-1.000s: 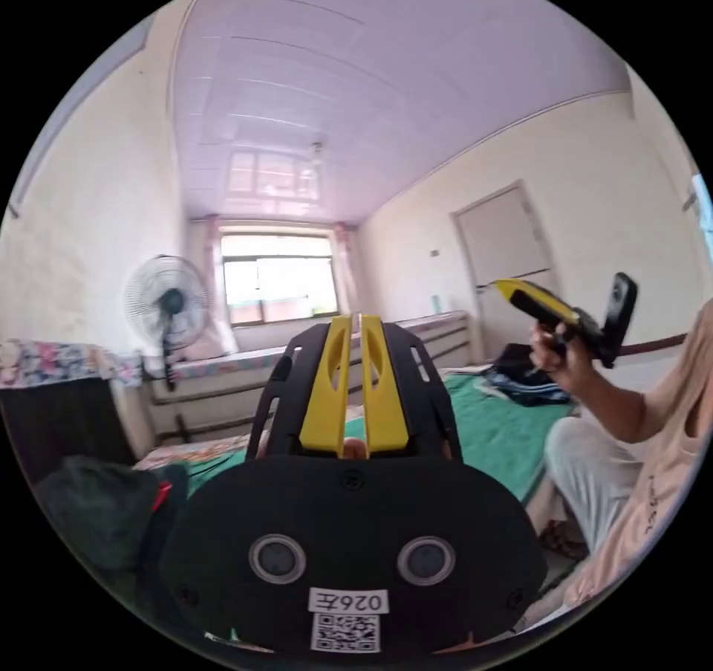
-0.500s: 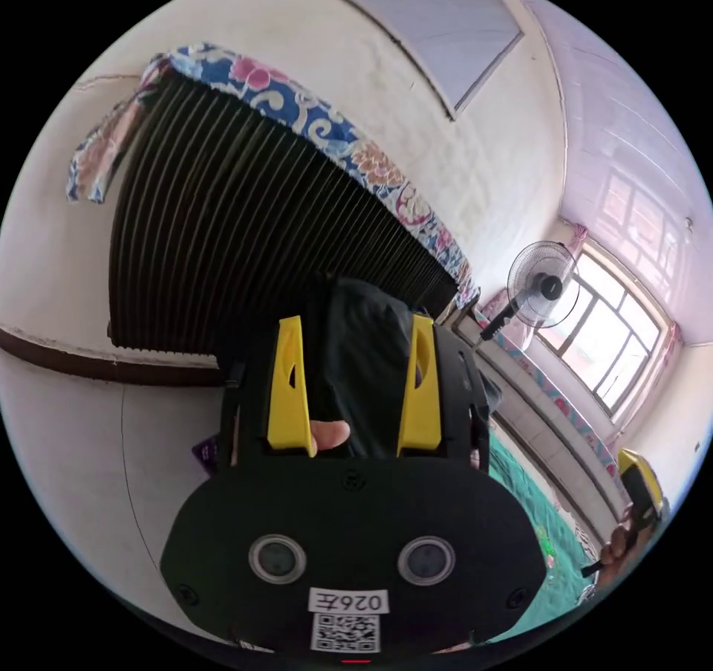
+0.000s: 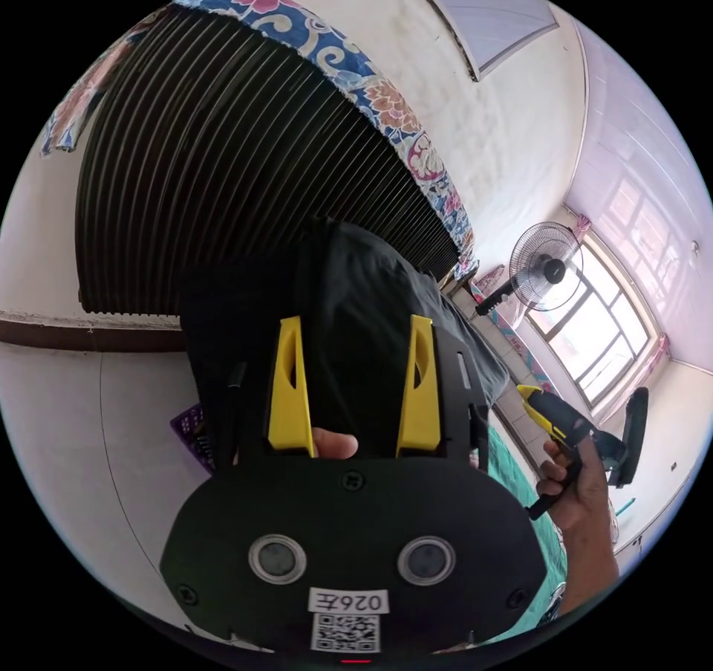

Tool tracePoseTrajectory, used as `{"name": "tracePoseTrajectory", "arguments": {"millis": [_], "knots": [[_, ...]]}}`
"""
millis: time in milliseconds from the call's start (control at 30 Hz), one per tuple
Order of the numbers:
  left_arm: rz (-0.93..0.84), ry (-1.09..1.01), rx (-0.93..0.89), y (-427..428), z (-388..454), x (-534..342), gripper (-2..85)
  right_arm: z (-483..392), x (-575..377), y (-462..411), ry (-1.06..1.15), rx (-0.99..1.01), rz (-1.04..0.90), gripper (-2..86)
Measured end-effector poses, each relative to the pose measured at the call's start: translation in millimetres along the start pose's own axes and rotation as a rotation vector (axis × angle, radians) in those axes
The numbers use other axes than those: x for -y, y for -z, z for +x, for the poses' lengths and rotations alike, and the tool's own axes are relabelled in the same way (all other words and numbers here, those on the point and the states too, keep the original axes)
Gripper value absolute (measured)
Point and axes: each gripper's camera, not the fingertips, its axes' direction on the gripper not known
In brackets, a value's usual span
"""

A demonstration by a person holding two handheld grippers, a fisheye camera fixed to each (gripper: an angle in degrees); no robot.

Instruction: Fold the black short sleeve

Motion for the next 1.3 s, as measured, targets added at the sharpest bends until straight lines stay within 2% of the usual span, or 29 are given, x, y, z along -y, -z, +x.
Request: {"name": "tracePoseTrajectory", "arguments": {"millis": [133,267,400,600,667,800,900,967,1033,1067,1100,1133,1200,1267,1300], "knots": [[0.02,0.023,0.0,-5,-17,-14,9.5,54,35,-45,-0.101,-0.029,-0.036,12.3],[0.054,0.019,-0.051,-7,-30,-26,2.0,83,68,-56,-0.149,-0.007,-0.085,4.0],[0.123,0.006,-0.082,-8,-30,-43,0.5,71,97,-24,-0.028,-0.065,-0.025,1.1],[0.193,-0.129,-0.14,-16,4,-64,-0.1,47,165,75,0.099,-0.046,0.134,0.1],[0.192,-0.169,-0.204,-22,17,-69,-0.1,52,196,135,0.121,0.009,0.216,-0.1],[0.154,-0.284,-0.445,-49,65,-84,-0.2,98,231,246,0.138,0.029,0.339,-0.2],[0.07,-0.403,-0.689,-85,121,-105,-0.3,184,243,349,0.078,0.009,0.451,-0.1],[-0.034,-0.487,-0.89,-118,164,-124,-0.3,275,228,430,-0.001,-0.05,0.534,0.1],[-0.278,-0.546,-1.185,-179,228,-161,-0.3,345,201,475,-0.06,-0.165,0.575,0.3],[-0.363,-0.549,-1.243,-196,244,-173,-0.3,389,181,493,-0.103,-0.271,0.57,0.5],[-0.537,-0.552,-1.307,-230,276,-200,-0.4,412,171,500,-0.127,-0.331,0.551,0.7],[-0.687,-0.571,-1.287,-259,306,-230,-0.5,461,156,506,-0.173,-0.446,0.473,0.9],[-0.775,-0.546,-1.228,-287,334,-263,-0.7,543,136,506,-0.305,-0.565,0.322,1.0],[-0.77,-0.475,-1.211,-303,351,-283,-0.7,637,116,512,-0.464,-0.597,0.218,0.3],[-0.752,-0.443,-1.196,-310,362,-294,-0.6,655,114,517,-0.491,-0.58,0.214,0.1]]}}
